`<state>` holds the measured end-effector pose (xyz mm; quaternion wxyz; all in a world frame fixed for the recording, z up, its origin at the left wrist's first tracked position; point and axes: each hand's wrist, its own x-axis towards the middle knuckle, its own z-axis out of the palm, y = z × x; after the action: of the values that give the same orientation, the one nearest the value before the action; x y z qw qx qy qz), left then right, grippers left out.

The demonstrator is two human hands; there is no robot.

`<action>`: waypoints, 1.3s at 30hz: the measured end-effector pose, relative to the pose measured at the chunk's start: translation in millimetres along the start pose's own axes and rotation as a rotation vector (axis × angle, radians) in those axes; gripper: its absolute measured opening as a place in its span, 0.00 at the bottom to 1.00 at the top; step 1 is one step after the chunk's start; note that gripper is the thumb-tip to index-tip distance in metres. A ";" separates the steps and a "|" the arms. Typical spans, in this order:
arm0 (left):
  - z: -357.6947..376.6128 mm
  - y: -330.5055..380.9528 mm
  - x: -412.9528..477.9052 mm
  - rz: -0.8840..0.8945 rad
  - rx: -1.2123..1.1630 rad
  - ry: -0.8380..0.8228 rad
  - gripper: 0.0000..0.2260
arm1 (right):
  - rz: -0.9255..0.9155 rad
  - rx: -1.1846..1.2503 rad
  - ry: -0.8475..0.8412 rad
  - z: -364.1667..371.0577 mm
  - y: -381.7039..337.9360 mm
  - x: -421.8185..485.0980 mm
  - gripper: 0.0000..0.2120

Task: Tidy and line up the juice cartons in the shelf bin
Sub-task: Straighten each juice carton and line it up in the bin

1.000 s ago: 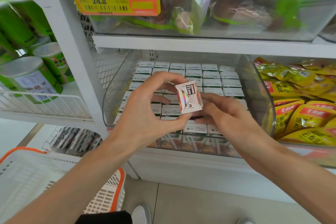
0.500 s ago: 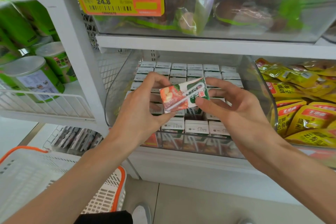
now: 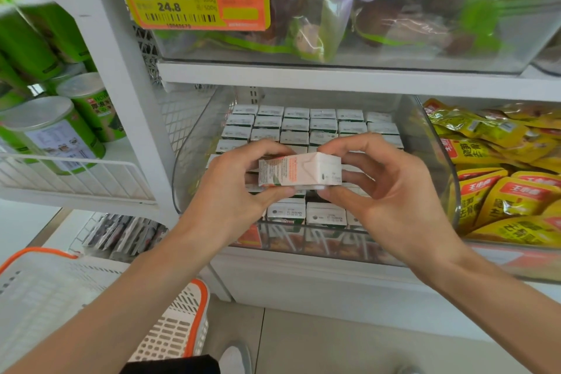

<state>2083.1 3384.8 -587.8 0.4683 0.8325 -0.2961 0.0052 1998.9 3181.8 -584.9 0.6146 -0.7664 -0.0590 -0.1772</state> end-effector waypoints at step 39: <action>1.3 -13.6 0.3 -0.115 0.166 -0.008 0.14 | -0.126 -0.668 -0.069 -24.3 5.9 9.3 0.20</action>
<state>2089.7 3388.8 -599.0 0.3960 0.8840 -0.2483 -0.0002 2004.5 3155.8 -582.8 0.3150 -0.9258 -0.0658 -0.1983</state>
